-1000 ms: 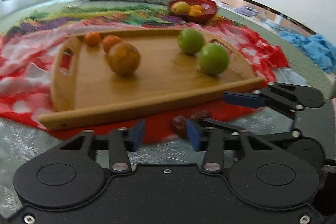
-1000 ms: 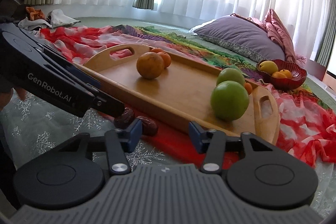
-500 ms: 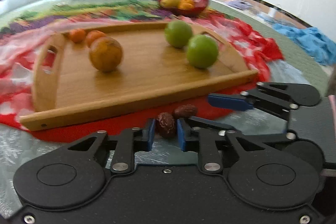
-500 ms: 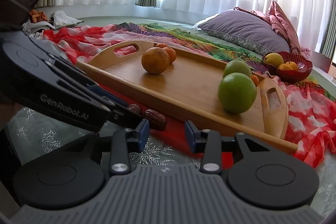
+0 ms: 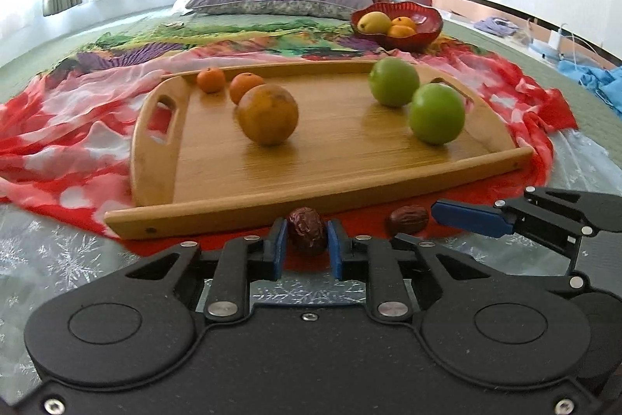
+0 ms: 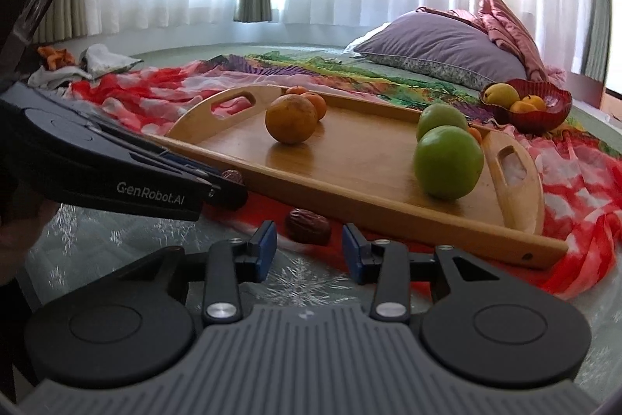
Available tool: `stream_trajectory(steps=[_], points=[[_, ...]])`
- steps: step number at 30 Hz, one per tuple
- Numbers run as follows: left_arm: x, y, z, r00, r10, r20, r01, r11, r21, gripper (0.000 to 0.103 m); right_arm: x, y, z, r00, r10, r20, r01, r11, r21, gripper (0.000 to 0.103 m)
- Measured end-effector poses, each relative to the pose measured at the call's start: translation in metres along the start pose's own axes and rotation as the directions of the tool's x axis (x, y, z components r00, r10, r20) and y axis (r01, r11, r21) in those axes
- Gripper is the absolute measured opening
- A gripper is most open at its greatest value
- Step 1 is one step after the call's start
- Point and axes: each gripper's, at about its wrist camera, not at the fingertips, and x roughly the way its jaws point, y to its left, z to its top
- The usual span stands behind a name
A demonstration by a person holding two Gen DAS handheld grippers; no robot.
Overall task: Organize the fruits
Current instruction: 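Close the right tool on the second date while the left tool lifts its date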
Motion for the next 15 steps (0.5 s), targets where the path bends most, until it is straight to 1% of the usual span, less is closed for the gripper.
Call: stream_trajectory(steps=[4,8,11,15], points=[[-0.001,0.003,0.0,1.0,0.021,0.008,-0.02,1.0,-0.004,0.021,0.004,0.005,0.001,0.999,-0.032,0.012,0.031,0.998,0.06,0.046],[0.001,0.005,0.0,1.0,0.018,0.006,-0.018,1.0,-0.018,0.021,0.009,0.006,0.004,0.998,-0.06,0.013,0.058,0.992,0.11,0.043],[0.002,0.004,-0.001,1.0,0.019,0.006,-0.019,1.0,-0.018,0.021,0.013,0.008,0.004,0.996,-0.088,0.005,0.086,0.989,0.117,0.038],[0.005,0.004,-0.002,1.0,0.01,0.001,-0.009,1.0,-0.026,0.021,0.015,0.009,0.004,0.995,-0.097,-0.004,0.097,0.988,0.123,0.036]])
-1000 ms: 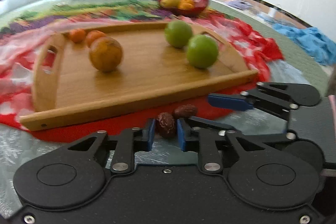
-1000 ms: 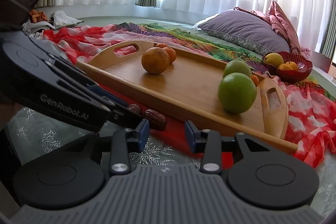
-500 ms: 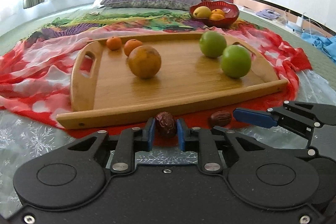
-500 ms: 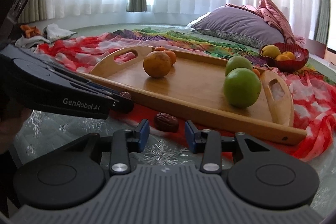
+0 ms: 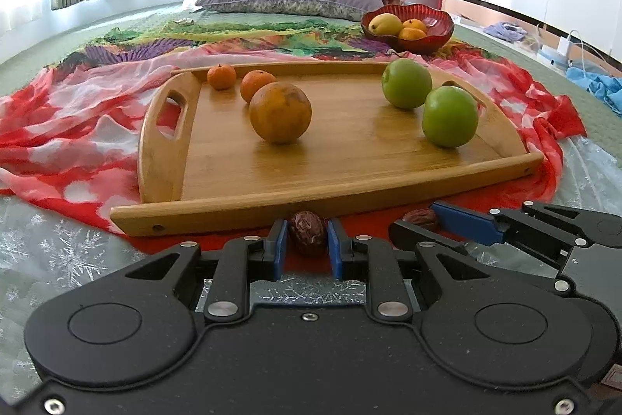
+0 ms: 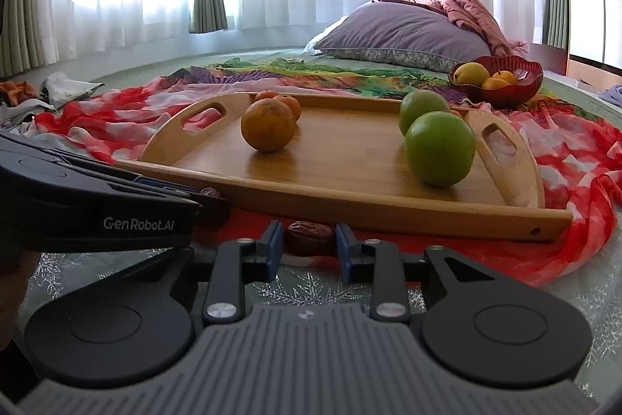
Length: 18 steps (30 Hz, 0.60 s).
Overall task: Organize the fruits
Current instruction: 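Close the right tool on the second date while the left tool lifts its date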
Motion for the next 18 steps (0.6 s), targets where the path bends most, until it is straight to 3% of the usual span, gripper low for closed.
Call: stream_trajectory(steps=[18], points=[[-0.009,-0.007,0.007,0.999,-0.02,0.041,0.019,1.0,0.015,0.021,-0.006,0.002,0.004,1.0,0.006,0.017,-0.006,1.0,-0.004,0.033]])
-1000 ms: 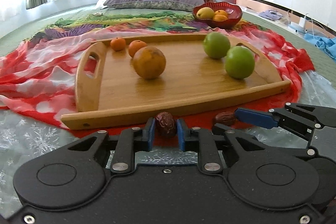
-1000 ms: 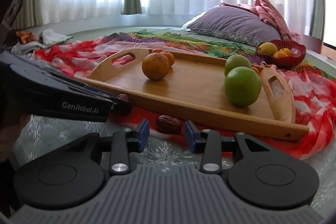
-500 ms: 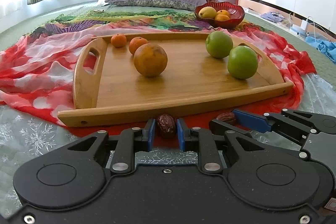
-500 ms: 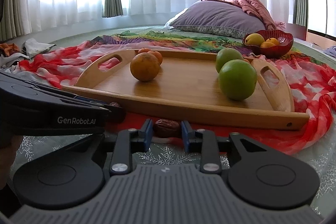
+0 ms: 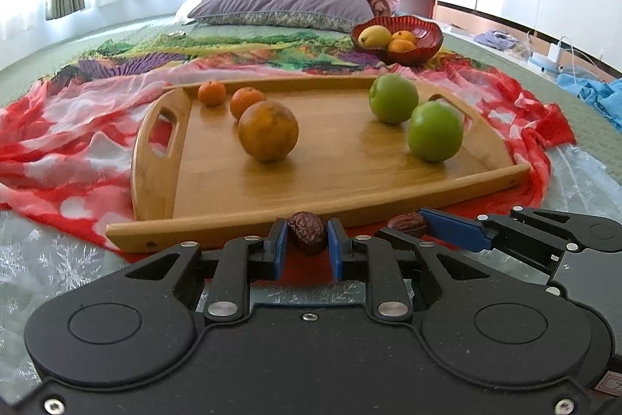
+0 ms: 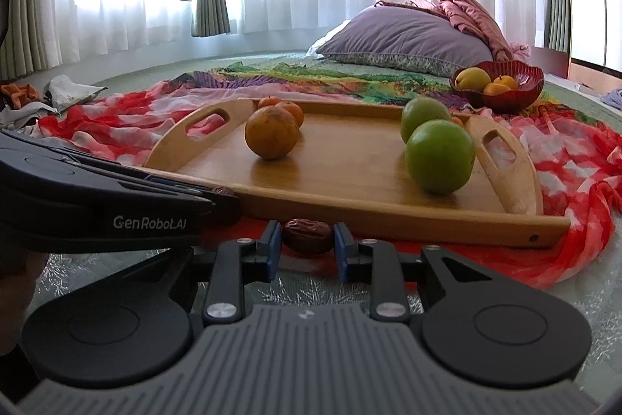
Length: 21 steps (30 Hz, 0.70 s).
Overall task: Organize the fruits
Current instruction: 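Close the right tool on the second date while the left tool lifts its date, then carry the date onto the tray and open the left tool while the right tool carries its date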
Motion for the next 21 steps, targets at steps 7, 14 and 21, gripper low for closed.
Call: stream_trajectory(steps=[7,14,21], points=[[-0.004,-0.002,0.011,0.999,0.0,0.032,0.0,1.0,0.001,0.021,-0.004,-0.004,0.01,0.999,-0.016,0.033,0.016,1.0,-0.006,0.033],[-0.003,0.0,0.026,0.998,0.007,0.067,-0.007,1.0,-0.004,0.021,-0.001,-0.009,0.022,0.998,-0.033,0.053,0.034,0.999,-0.016,0.033],[0.002,0.007,0.042,0.996,0.011,0.088,-0.008,0.999,-0.033,0.021,0.008,-0.016,0.033,0.997,-0.048,0.061,0.05,0.999,-0.018,0.033]])
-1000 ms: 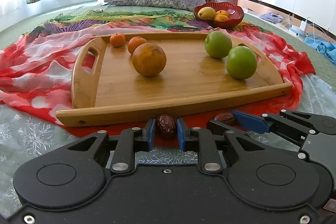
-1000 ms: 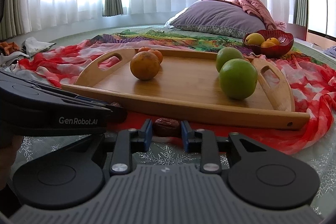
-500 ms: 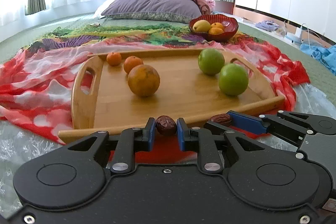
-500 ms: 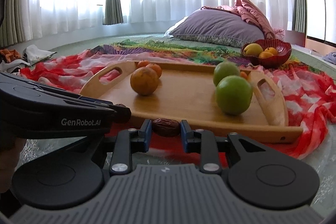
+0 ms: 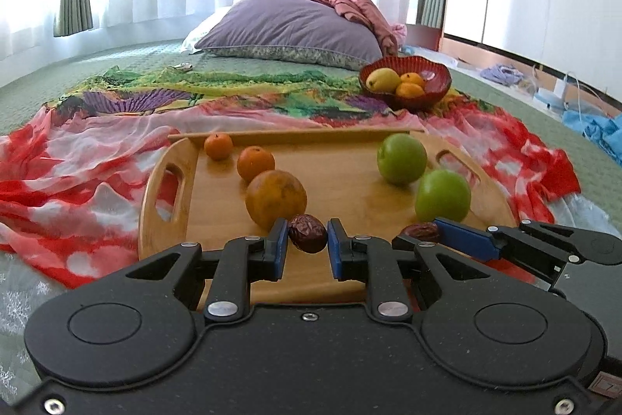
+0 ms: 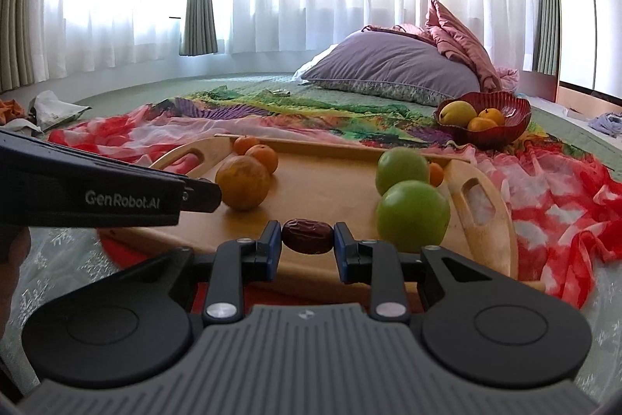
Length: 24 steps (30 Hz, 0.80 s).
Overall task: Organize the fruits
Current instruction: 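Carry the date onto the tray and open the left tool while the right tool carries its date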
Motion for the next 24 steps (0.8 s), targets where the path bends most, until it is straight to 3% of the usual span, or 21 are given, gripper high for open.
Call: stream_trajectory(steps=[17,24], points=[[0.027,0.026,0.033,0.997,0.061,0.041,-0.06,0.998,-0.027,0.021,0.033,-0.008,0.023,0.999,-0.045,0.015,0.045,0.999,-0.006,0.033],[0.056,0.049,0.047,0.994,0.105,-0.011,-0.106,0.992,-0.065,0.021,0.056,-0.014,0.034,0.998,-0.066,0.0,0.066,0.998,0.006,0.033]])
